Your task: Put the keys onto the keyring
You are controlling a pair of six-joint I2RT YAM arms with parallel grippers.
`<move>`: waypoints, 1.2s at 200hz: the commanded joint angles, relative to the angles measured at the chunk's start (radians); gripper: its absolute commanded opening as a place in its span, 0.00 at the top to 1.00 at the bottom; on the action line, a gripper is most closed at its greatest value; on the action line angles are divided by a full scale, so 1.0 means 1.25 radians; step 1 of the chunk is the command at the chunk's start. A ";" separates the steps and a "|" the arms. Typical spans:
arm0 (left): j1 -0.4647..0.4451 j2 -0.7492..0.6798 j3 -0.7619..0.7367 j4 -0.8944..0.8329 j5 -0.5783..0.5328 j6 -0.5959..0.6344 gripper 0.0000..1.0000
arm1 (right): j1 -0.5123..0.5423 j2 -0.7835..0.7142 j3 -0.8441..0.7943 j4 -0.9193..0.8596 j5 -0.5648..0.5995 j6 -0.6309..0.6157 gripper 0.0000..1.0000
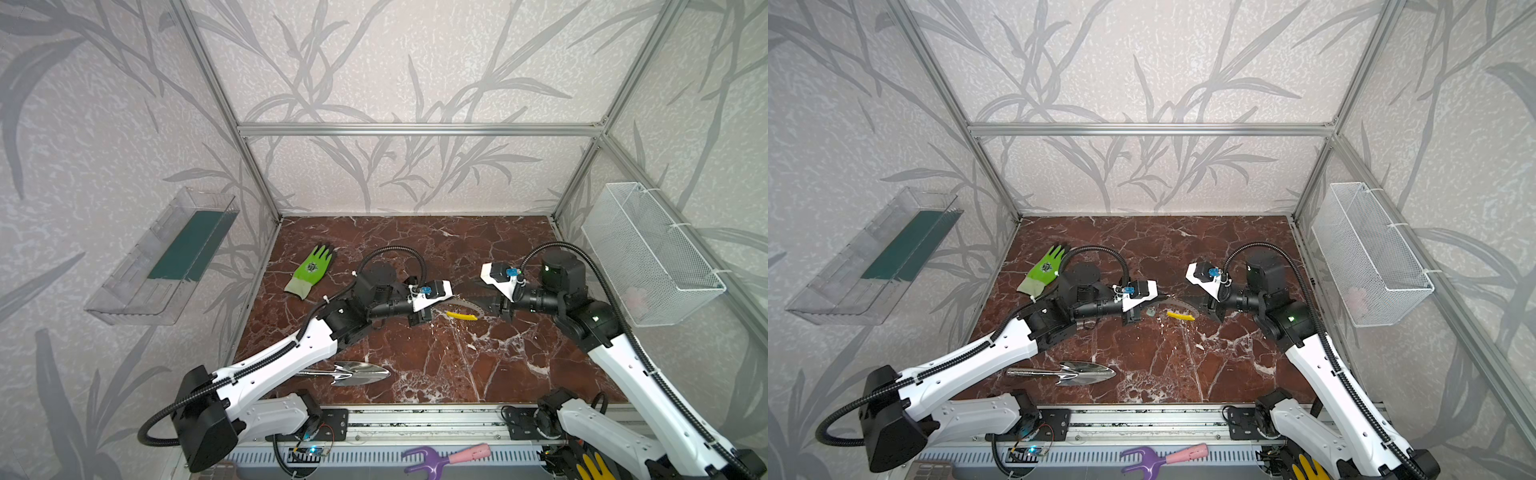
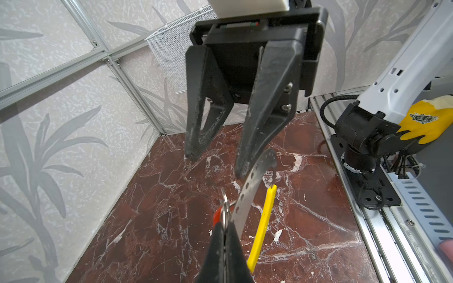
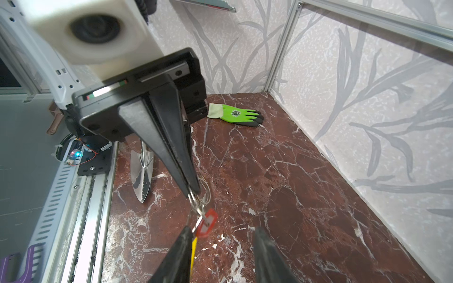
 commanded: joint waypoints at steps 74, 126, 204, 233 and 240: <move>0.002 0.000 0.034 -0.039 0.055 0.052 1.00 | 0.009 0.054 0.036 -0.088 -0.124 -0.121 0.68; 0.002 0.013 0.060 -0.077 0.053 0.079 1.00 | 0.033 0.086 0.071 -0.146 -0.106 -0.192 0.73; 0.002 0.012 0.068 -0.091 0.049 0.103 1.00 | 0.068 0.122 0.097 -0.194 -0.068 -0.264 0.91; 0.003 0.013 0.071 -0.099 0.046 0.110 1.00 | 0.074 0.123 0.103 -0.200 -0.056 -0.278 1.00; 0.002 0.015 0.072 -0.105 0.044 0.114 1.00 | 0.074 0.120 0.104 -0.199 -0.048 -0.277 1.00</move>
